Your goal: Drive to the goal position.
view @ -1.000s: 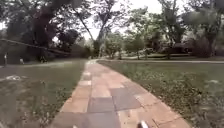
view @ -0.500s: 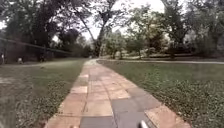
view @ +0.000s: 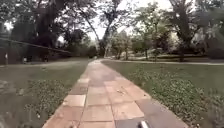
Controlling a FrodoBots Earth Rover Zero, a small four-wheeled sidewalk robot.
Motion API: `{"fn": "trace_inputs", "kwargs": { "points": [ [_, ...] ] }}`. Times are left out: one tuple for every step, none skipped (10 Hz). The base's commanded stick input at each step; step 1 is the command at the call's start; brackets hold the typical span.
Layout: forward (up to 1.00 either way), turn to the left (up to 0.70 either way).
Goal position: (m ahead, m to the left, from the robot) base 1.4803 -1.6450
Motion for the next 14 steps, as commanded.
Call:
{"fn": "trace_inputs", "kwargs": {
  "points": [
    [1.00,0.02],
    [1.00,0.02],
    [1.00,0.02],
    [1.00,0.02],
    [1.00,0.01],
    [1.00,0.00],
    [1.00,0.02],
    [1.00,0.21],
    [1.00,0.38],
    [1.00,0.21],
    [1.00,0.02],
    [1.00,0.02],
    [1.00,0.00],
    [1.00,0.00]
  ]
}}
